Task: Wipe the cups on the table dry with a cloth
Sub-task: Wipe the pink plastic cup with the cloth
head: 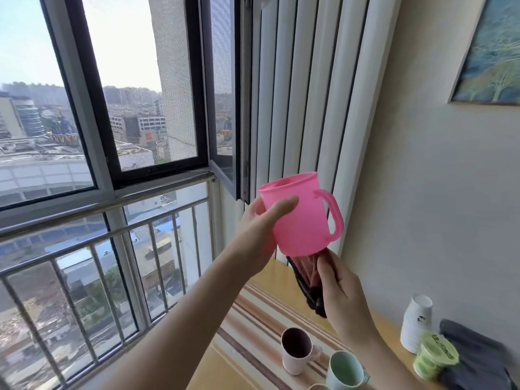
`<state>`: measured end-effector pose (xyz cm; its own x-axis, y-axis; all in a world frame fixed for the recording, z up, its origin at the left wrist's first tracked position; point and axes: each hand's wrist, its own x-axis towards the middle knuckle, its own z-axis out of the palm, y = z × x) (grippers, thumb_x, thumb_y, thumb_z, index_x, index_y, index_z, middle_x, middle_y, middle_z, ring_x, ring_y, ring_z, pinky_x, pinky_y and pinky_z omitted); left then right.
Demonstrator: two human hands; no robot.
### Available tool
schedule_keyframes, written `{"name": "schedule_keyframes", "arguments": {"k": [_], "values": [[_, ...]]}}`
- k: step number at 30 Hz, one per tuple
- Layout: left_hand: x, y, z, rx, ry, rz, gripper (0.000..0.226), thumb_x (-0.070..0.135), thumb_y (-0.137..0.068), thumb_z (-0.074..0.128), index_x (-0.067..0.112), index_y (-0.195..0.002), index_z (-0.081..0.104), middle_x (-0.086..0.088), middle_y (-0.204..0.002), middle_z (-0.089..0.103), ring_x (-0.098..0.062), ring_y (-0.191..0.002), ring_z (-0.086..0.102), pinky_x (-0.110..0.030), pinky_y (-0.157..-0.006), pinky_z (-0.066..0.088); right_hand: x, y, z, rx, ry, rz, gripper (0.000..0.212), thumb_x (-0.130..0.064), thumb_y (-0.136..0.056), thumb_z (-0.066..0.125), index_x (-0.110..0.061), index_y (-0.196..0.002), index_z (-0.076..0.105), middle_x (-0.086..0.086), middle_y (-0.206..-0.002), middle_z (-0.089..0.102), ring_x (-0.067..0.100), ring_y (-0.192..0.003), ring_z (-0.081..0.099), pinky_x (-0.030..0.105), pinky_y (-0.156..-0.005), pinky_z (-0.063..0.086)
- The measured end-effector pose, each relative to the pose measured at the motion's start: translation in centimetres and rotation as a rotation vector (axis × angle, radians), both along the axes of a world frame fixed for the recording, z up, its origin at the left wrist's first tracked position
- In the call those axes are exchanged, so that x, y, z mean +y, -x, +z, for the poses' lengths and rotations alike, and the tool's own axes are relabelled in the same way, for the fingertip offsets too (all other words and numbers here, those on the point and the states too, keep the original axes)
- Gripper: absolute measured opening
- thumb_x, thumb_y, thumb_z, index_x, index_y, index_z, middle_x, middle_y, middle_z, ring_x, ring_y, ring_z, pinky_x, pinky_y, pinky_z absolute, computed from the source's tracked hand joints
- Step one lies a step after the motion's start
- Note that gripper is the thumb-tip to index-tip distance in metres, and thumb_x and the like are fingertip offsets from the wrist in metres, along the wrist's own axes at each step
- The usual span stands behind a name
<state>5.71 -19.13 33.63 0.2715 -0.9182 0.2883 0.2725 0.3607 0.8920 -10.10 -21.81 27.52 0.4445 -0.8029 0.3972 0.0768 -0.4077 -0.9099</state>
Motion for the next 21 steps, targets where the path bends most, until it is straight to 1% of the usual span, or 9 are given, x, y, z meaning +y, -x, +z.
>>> {"name": "schedule_keyframes", "arguments": {"k": [2,3,5,9,12,14,16,19,21], "values": [[-0.3,0.4,-0.5,0.023,0.022,-0.01,0.081,0.031,-0.054,0.093,0.016,-0.125,0.059,-0.012,-0.115,0.068,-0.026,-0.102,0.071,-0.042,-0.082,0.062,0.2,-0.4,0.3,-0.019,-0.055,0.046,0.029,-0.023,-0.105,0.041,-0.017,-0.092,0.066,0.029,-0.074,0.055,0.038,-0.063,0.044,0.027,-0.059,0.039],[-0.4,0.6,-0.7,0.031,0.025,0.001,0.078,0.028,-0.055,0.09,0.018,-0.126,0.058,-0.012,-0.117,0.067,-0.026,-0.105,0.07,-0.041,-0.082,0.062,0.3,-0.5,0.2,-0.025,-0.074,0.058,0.029,-0.024,-0.105,0.042,-0.014,-0.097,0.067,0.033,-0.086,0.06,0.045,-0.074,0.049,0.029,-0.064,0.041],[-0.6,0.9,-1.3,0.041,0.027,0.031,0.074,0.026,-0.056,0.086,0.022,-0.125,0.058,-0.012,-0.122,0.065,-0.029,-0.11,0.068,-0.042,-0.084,0.063,0.5,-0.7,0.0,-0.032,-0.082,0.064,0.027,-0.023,-0.105,0.043,-0.021,-0.101,0.07,0.023,-0.094,0.067,0.039,-0.086,0.059,0.026,-0.071,0.046],[-1.1,0.5,-2.2,0.036,0.012,0.089,0.074,0.026,-0.055,0.087,0.024,-0.123,0.058,-0.012,-0.126,0.064,-0.032,-0.117,0.065,-0.047,-0.089,0.062,0.9,-0.3,-1.0,0.075,0.01,0.084,0.031,-0.016,-0.104,0.042,-0.033,-0.107,0.068,-0.005,-0.086,0.075,0.007,-0.08,0.067,0.012,-0.074,0.049],[-1.3,-0.5,-2.7,0.046,-0.006,0.121,0.078,0.026,-0.054,0.088,0.023,-0.125,0.057,-0.012,-0.129,0.063,-0.033,-0.119,0.064,-0.049,-0.091,0.061,0.8,0.7,-1.7,0.191,0.064,0.078,0.03,-0.018,-0.103,0.045,-0.033,-0.115,0.068,0.001,-0.072,0.068,0.017,-0.068,0.059,0.018,-0.067,0.046],[-1.3,-1.2,-3.3,0.001,-0.014,0.136,0.077,0.026,-0.052,0.09,0.025,-0.122,0.059,-0.009,-0.125,0.065,-0.03,-0.117,0.065,-0.045,-0.089,0.061,0.3,1.3,-1.6,0.17,0.043,-0.009,0.033,-0.011,-0.103,0.045,-0.031,-0.094,0.069,-0.008,-0.059,0.063,0.007,-0.055,0.052,0.013,-0.057,0.04],[-1.3,-1.4,-3.9,-0.047,-0.026,0.131,0.081,0.03,-0.048,0.097,0.027,-0.121,0.062,-0.005,-0.121,0.069,-0.027,-0.114,0.067,-0.045,-0.09,0.061,-0.5,1.5,-1.4,0.144,-0.032,-0.102,0.038,-0.007,-0.103,0.043,-0.028,-0.077,0.061,-0.016,-0.047,0.052,0.001,-0.046,0.044,0.009,-0.047,0.034],[-1.5,-1.4,-4.9,-0.084,-0.054,0.126,0.088,0.042,-0.043,0.1,0.028,-0.122,0.063,-0.001,-0.12,0.071,-0.022,-0.111,0.069,-0.043,-0.092,0.06,-1.5,1.1,-1.3,0.113,-0.142,-0.119,0.033,-0.013,-0.104,0.042,-0.017,-0.079,0.064,-0.01,-0.045,0.039,0.005,-0.039,0.035,0.013,-0.041,0.029],[-1.6,-1.8,-5.6,-0.071,-0.069,0.158,0.081,0.033,-0.049,0.097,0.028,-0.121,0.062,0.0,-0.119,0.07,-0.019,-0.109,0.069,-0.038,-0.088,0.061,-1.6,0.7,-1.6,0.147,-0.141,-0.099,0.037,-0.014,-0.104,0.042,-0.016,-0.072,0.06,-0.002,-0.051,0.037,0.01,-0.041,0.034,0.015,-0.041,0.029]]}}
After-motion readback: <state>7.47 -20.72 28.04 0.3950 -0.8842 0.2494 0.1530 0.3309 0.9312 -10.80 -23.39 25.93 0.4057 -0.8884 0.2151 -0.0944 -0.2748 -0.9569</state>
